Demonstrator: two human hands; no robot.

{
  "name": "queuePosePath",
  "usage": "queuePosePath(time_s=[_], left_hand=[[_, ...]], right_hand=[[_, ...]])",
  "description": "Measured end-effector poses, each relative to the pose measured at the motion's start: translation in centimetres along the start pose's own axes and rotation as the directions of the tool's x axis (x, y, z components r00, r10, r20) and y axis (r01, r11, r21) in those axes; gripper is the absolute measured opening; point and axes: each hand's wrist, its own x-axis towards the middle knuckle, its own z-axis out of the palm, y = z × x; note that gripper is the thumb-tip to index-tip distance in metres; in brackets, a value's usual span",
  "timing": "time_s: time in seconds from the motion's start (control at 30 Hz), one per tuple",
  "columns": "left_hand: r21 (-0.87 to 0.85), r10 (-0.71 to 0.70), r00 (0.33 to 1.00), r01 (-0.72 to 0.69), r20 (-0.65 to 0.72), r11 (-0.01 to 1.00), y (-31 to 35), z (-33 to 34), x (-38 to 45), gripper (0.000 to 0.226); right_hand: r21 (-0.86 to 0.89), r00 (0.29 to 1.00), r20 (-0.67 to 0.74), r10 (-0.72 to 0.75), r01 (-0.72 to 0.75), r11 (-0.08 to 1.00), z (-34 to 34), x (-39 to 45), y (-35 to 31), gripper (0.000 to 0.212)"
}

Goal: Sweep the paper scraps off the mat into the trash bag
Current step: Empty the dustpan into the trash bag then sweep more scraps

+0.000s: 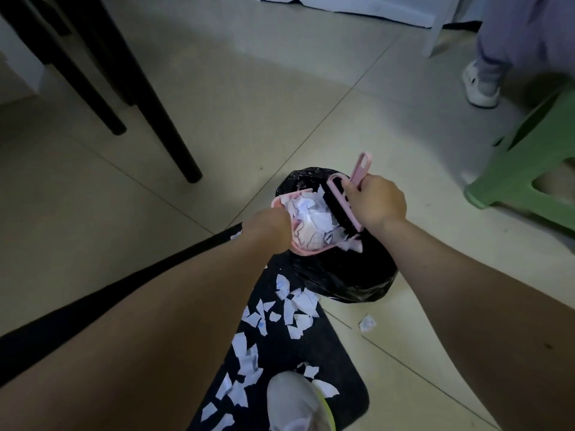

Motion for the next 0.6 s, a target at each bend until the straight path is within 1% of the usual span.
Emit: queuePosePath(time_s=[0.1, 0.2, 0.27, 0.33, 0.4, 0.47, 0.6], left_hand=[[0.056, 0.013, 1.000, -0.013, 0.015, 0.998, 0.5, -1.0, -0.6, 0.032], [0.138, 0.004, 1.000, -0.001, -0.026, 0.990, 0.9, -1.2, -0.2, 0.034], [0.193, 0.010, 0.999, -0.003, -0.035, 0.981, 1.2, -1.4, -0.1, 0.028], [0.227, 0.033, 0.998, -0.020, -0.057, 0.974, 1.5, -1.7, 0.1, 0.023], [0.259, 0.050, 0.997, -0.035, -0.050, 0.965, 1.6, -1.9, 0.0, 0.025], [0.276, 0.057, 0.997, -0.042, -0.046, 0.960, 1.5, -1.8, 0.3, 0.027], [0.294, 0.034, 0.998, -0.018, -0.051, 0.956, 1.0, -1.8, 0.4, 0.030]], right_hand=[[0.018, 0.997, -0.063, 0.036, -0.035, 0.999, -0.6, 0.2, 0.4, 0.048], [0.108, 0.992, -0.103, 0.067, -0.056, 0.993, -0.8, 0.2, 0.2, 0.047], [0.186, 0.995, -0.087, 0.056, -0.039, 0.982, -0.6, 0.1, -0.3, 0.046], [0.248, 0.999, -0.029, 0.023, -0.015, 0.969, 0.1, 0.0, -0.8, 0.046], [0.233, 1.000, 0.026, -0.017, 0.011, 0.972, 1.0, -0.3, -1.1, 0.047], [0.177, 0.999, 0.035, -0.025, 0.018, 0.984, 1.8, -0.4, -0.9, 0.048], [0.099, 0.998, -0.009, 0.058, -0.057, 0.993, 1.9, -0.6, 0.3, 0.043]])
